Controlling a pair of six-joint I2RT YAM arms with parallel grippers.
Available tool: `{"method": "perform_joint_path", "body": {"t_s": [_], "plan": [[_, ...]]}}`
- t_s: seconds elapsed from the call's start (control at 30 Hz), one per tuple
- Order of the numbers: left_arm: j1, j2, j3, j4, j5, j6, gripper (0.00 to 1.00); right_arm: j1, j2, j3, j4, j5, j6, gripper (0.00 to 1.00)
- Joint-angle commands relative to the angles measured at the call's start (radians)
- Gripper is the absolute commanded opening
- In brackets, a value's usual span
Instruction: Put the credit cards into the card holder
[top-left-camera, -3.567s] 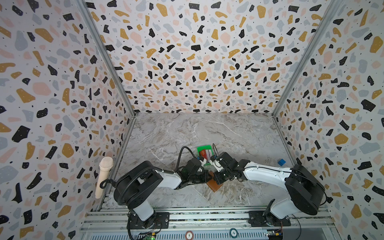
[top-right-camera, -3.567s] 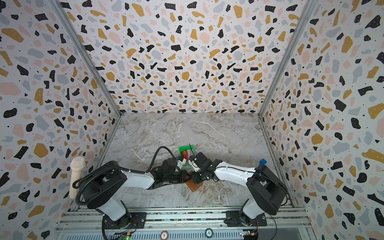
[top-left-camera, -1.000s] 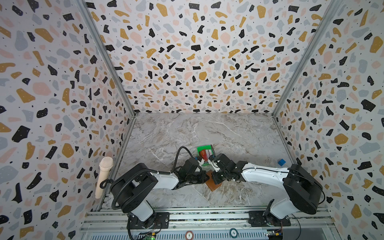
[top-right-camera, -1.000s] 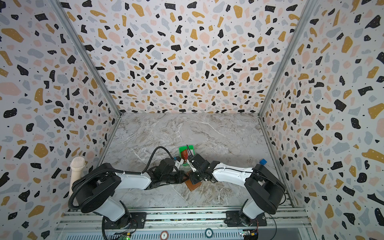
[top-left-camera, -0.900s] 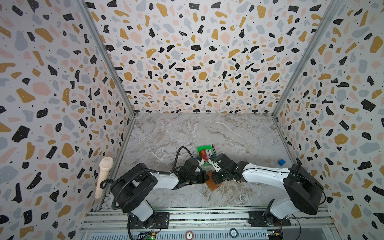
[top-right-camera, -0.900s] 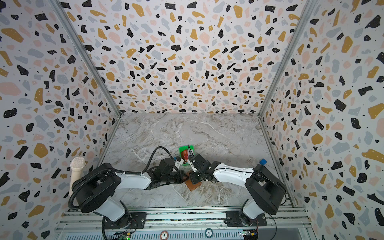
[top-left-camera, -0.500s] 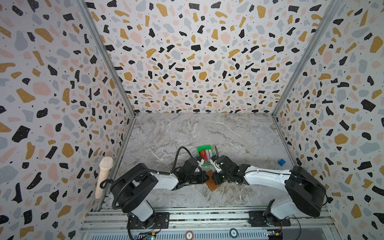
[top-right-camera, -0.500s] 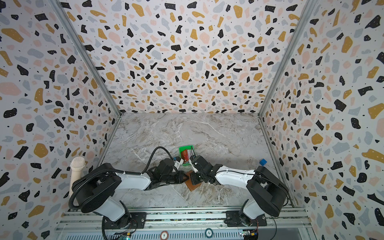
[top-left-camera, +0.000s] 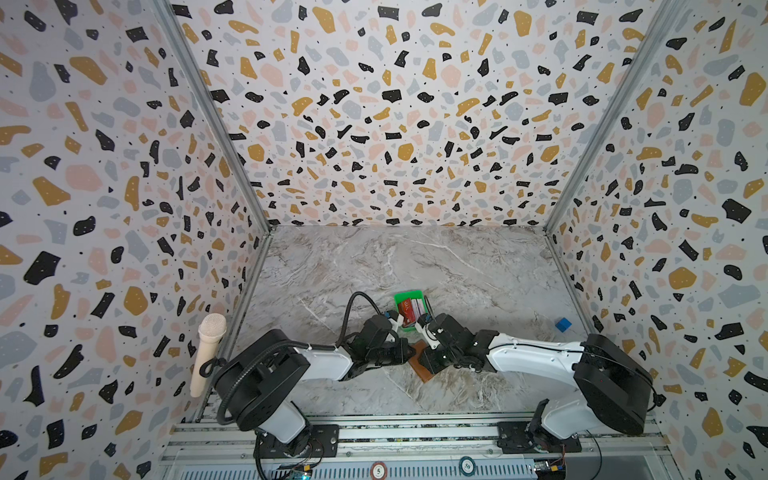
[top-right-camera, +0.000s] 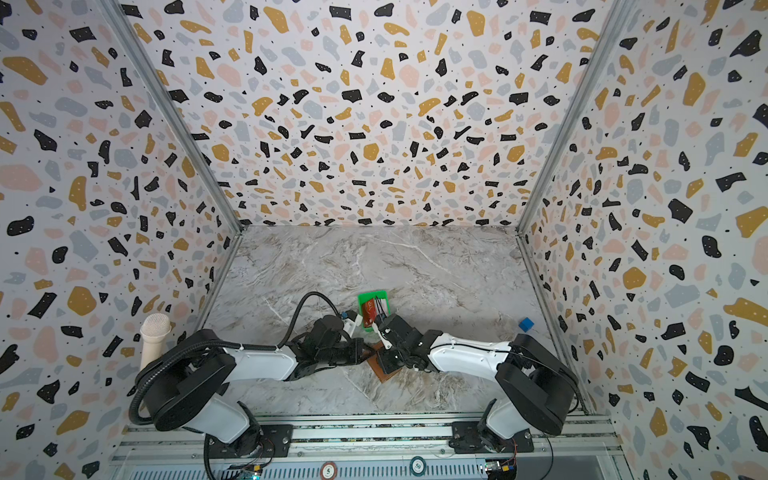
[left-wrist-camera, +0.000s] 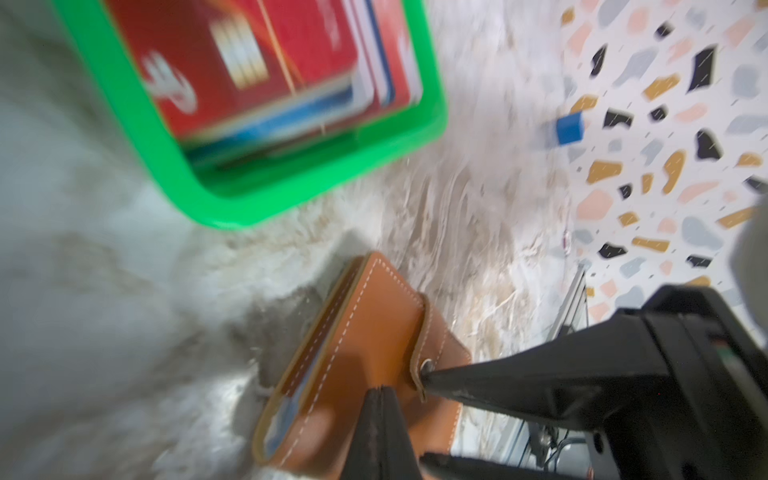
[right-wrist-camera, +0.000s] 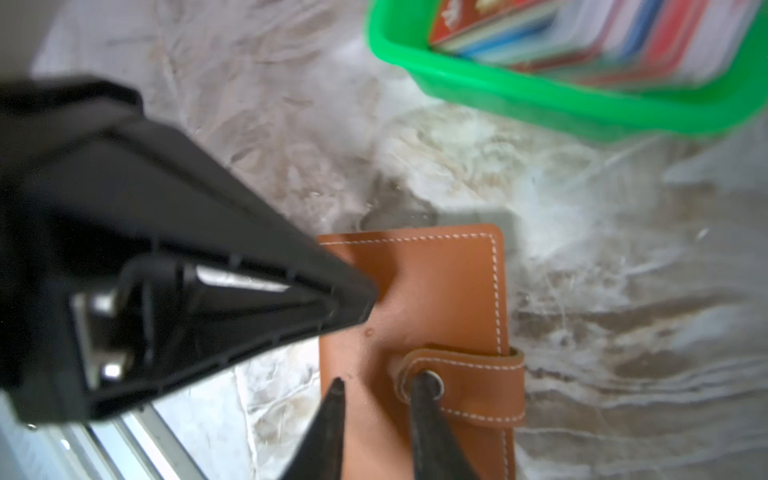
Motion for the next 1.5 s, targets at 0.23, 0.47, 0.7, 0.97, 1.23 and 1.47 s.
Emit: {"method": "perform_joint_path", "body": {"t_s": [0.23,0.47,0.7,0.97,1.23,1.47], "plan": [[0.030,-0.341,0.115,-0.094,-0.175,0.139,0.79,0.001,-0.369,0.044,0.115,0.126,-0.117,0.70],[0.030,-0.550,0.160,-0.179,-0.478,0.322,1.00,0.001,-0.464,-0.063,0.138,0.360,-0.029,0.91],[0.033,-0.652,0.162,-0.206,-0.907,0.489,1.00,-0.054,-0.514,-0.135,0.202,0.470,-0.001,0.99],[0.073,-0.712,0.088,-0.044,-1.397,0.698,1.00,-0.113,-0.491,-0.128,0.214,0.443,-0.145,0.94],[0.401,-0.489,0.025,0.040,-1.371,0.723,1.00,-0.123,-0.507,-0.144,0.292,0.403,-0.260,0.99],[0.579,-0.250,-0.092,0.254,-1.313,0.669,1.00,-0.182,-0.544,-0.167,0.318,0.367,-0.274,0.99]]}}
